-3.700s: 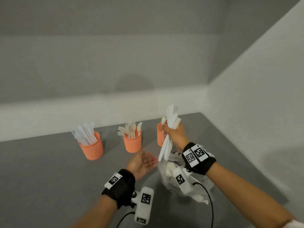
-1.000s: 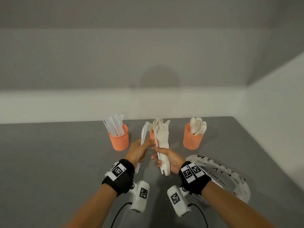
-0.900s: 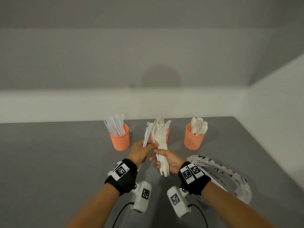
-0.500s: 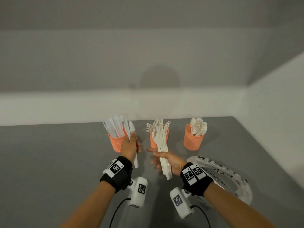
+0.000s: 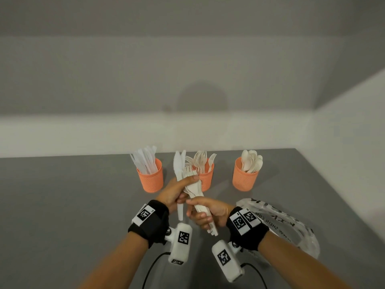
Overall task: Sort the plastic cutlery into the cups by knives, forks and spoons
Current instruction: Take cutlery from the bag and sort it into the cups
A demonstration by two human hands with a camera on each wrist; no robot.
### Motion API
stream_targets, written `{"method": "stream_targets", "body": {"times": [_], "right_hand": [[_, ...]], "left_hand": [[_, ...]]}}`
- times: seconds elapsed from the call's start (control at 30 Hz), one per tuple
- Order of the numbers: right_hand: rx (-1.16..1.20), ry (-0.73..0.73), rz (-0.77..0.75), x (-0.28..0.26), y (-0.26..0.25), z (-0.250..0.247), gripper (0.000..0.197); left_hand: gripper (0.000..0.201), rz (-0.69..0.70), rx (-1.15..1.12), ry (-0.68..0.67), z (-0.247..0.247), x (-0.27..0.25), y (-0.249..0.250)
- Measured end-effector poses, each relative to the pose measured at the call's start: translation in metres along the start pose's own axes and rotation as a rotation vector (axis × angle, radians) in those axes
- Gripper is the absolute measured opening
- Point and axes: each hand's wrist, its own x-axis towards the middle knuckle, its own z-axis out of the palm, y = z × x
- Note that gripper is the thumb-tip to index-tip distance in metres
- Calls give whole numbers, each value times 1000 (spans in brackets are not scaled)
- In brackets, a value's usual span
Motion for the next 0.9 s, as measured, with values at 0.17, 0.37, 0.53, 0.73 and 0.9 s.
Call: {"method": "stream_targets", "body": {"times": [0.17,0.37,0.53,0.73,0.9], "right_hand": [[-247,478,-269,15,5,2,12],[138,414,-204,14,4,-1,21],[190,272,-175,5,-1,-11,50],[95,272,-149,2,-1,-8,53],[-9,311,-175,4,3,-5,35]], "left_hand": [[23,51,16,365,19,5,9],[25,122,63,442,28,3,16],[11,102,54,580,3,8,11],[16,233,234,520,1,5,23],[11,276,415,444,-3,14,24]]}}
